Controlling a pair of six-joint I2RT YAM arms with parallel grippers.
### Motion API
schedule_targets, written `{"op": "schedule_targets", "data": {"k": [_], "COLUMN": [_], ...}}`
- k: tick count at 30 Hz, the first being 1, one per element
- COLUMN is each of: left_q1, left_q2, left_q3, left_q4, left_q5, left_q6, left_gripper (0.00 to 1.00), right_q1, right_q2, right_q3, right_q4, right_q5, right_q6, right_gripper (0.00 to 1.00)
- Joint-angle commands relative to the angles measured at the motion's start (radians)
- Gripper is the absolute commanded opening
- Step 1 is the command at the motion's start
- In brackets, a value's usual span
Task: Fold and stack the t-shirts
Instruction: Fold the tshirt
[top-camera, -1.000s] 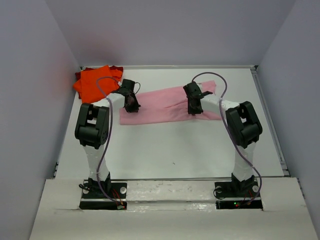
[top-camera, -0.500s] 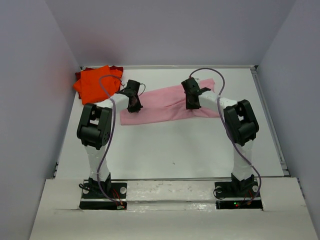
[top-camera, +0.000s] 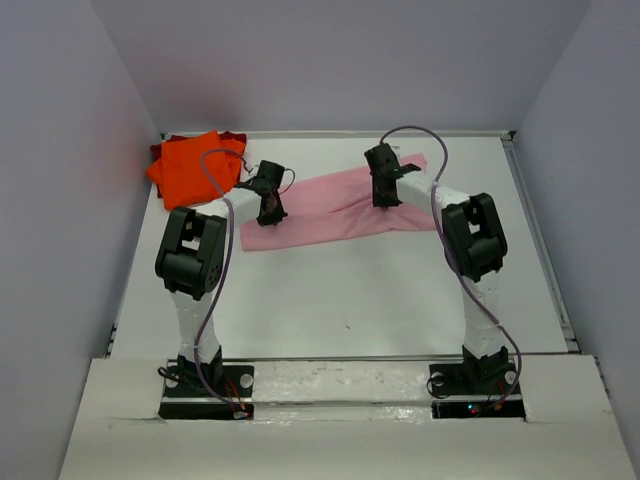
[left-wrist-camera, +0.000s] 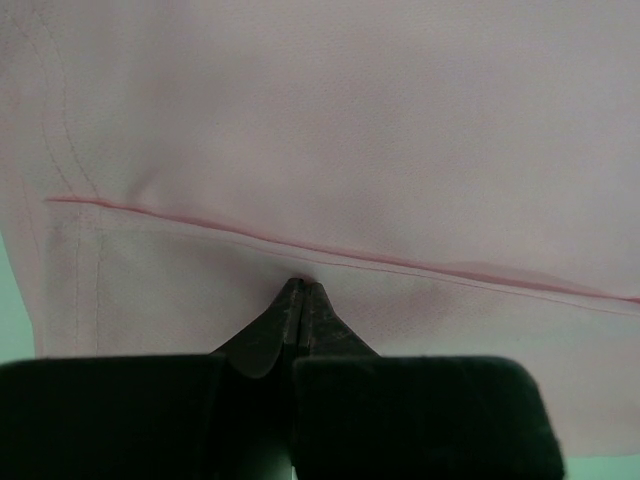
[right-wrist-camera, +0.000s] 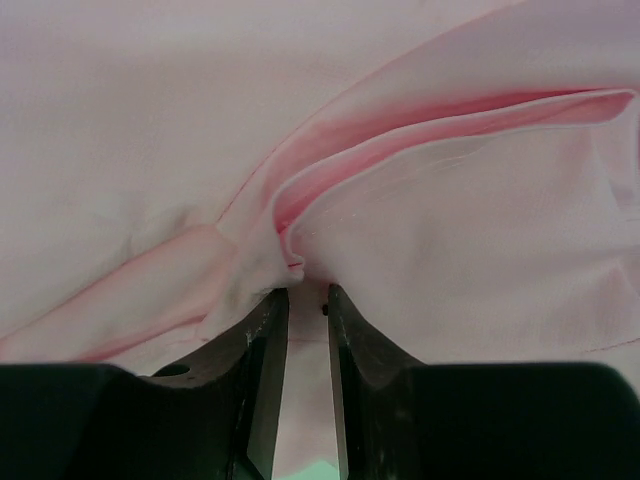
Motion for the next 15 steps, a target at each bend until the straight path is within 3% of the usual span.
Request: {"op": "schedule_targets", "data": {"k": [1,15], "left_q1": [-0.007,-0.009], "left_q2": [0.036,0.045], "left_q3": [-0.032,-0.023], "left_q4": [-0.127,-0.128], "left_q5": [-0.012,-0.013], "left_q6": [0.022,0.025], "left_gripper": [0.05,0.05], "right_q1": [-0.029,-0.039], "right_q2": [0.039,0.197], "right_q3": [0.132,0.439], "right_q4": [-0.022,-0.118], "right_q5": [0.006,-0.093], "right_q6": [-0.036,-0.03], "right_gripper": [0.29,0.34]}}
